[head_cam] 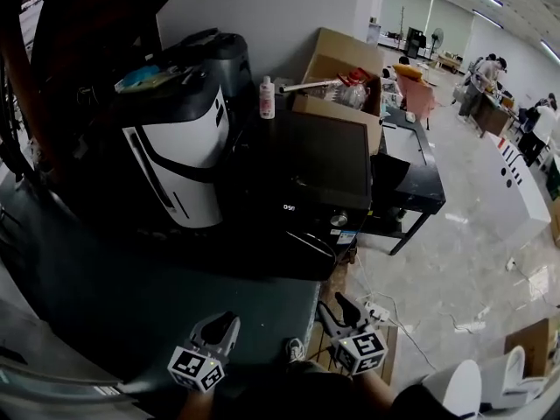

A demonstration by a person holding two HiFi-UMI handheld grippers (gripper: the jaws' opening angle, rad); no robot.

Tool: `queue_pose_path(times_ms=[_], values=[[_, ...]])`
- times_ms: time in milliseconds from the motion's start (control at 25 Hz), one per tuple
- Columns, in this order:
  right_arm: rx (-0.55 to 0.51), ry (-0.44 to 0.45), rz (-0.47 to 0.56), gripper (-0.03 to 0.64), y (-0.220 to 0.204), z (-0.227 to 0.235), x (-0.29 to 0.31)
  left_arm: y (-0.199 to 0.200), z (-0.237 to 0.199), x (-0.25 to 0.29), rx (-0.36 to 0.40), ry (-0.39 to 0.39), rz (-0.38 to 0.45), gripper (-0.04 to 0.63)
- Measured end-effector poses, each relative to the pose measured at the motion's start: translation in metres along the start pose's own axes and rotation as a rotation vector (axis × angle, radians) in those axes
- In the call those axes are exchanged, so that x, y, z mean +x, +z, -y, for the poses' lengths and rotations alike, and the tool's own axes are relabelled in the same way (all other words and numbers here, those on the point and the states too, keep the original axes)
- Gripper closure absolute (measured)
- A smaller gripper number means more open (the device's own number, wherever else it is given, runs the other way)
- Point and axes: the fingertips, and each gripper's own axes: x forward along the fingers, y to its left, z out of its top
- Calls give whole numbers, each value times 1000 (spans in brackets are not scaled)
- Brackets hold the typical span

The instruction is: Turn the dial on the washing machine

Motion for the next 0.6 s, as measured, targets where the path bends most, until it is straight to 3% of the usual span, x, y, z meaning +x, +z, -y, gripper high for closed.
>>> queue_pose_path(times_ms=[240,600], values=[[-21,-53,-2,393,16,63,33,16,-7,76,12,-39,-4,497],[-28,-113,-50,390,18,136,74,27,-17,148,22,-32,-23,453]])
